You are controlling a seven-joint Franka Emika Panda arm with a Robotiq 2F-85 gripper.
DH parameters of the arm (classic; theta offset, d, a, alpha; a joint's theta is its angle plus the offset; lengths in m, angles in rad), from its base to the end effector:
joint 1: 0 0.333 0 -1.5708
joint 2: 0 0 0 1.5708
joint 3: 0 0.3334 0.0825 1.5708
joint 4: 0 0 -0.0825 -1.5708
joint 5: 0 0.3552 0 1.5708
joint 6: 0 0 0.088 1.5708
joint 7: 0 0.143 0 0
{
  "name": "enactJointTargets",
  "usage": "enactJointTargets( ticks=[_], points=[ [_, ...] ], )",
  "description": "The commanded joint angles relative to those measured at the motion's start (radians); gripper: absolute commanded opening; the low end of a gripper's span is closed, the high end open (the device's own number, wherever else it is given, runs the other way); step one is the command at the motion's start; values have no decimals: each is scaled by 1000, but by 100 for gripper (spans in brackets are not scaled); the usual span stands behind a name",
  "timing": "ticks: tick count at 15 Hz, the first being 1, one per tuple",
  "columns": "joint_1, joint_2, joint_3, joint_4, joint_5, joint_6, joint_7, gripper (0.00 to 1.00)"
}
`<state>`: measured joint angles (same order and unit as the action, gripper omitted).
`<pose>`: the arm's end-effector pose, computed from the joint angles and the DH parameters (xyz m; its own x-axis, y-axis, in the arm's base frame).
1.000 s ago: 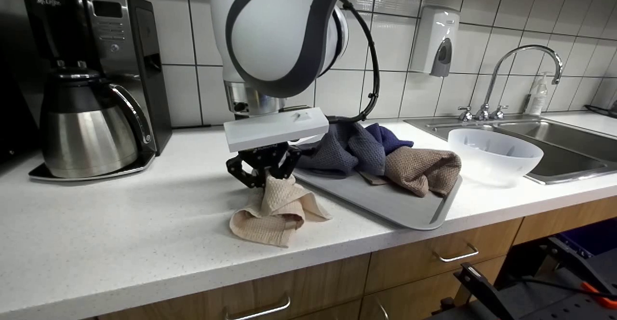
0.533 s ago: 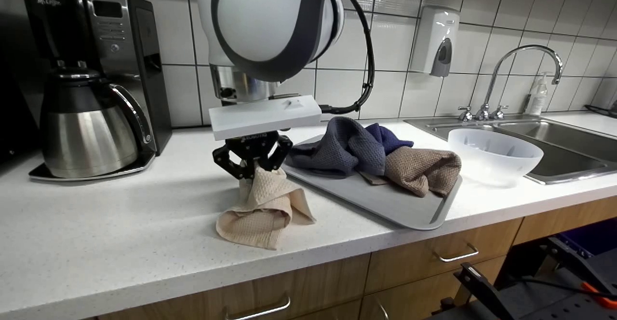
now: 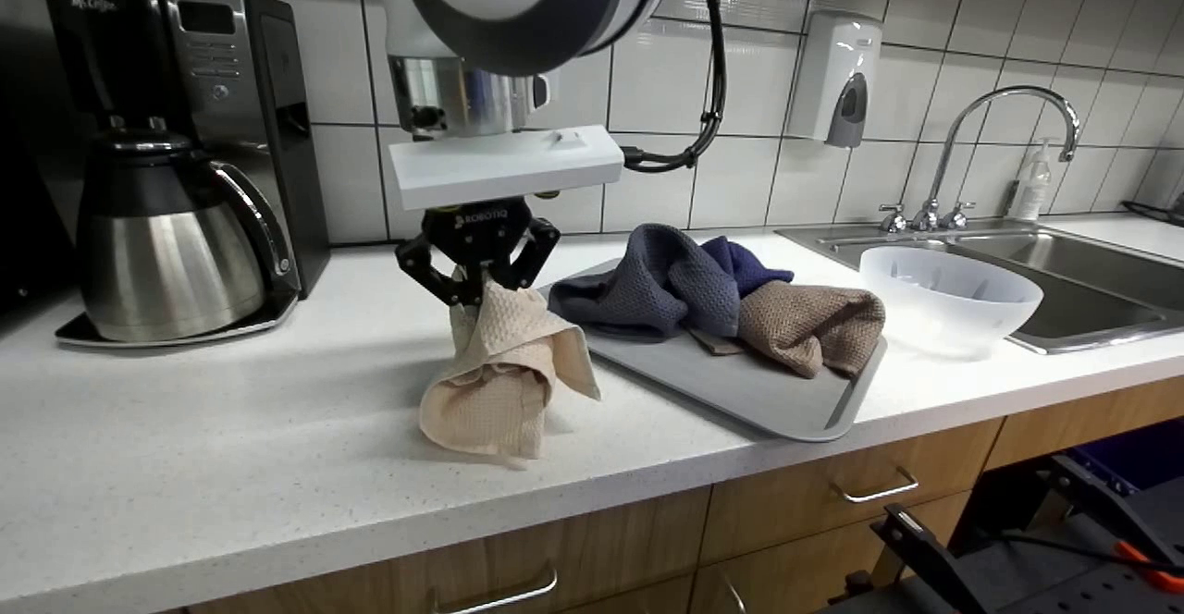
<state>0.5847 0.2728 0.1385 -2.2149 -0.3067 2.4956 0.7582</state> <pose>0.4085 0.3542 0.2595 0.9732 0.2070 0.0998 0.1959 -0.9744 0.1103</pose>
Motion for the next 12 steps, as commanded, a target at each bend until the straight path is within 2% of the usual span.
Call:
enactJointTargets(
  ticks=[1, 7, 12],
  points=[
    [-57, -102, 60, -57, 51, -58, -102, 3],
    [-129, -201, 109, -100, 121, -155, -273, 3],
    [-192, -264, 112, -159, 184, -170, -420, 3]
  ],
)
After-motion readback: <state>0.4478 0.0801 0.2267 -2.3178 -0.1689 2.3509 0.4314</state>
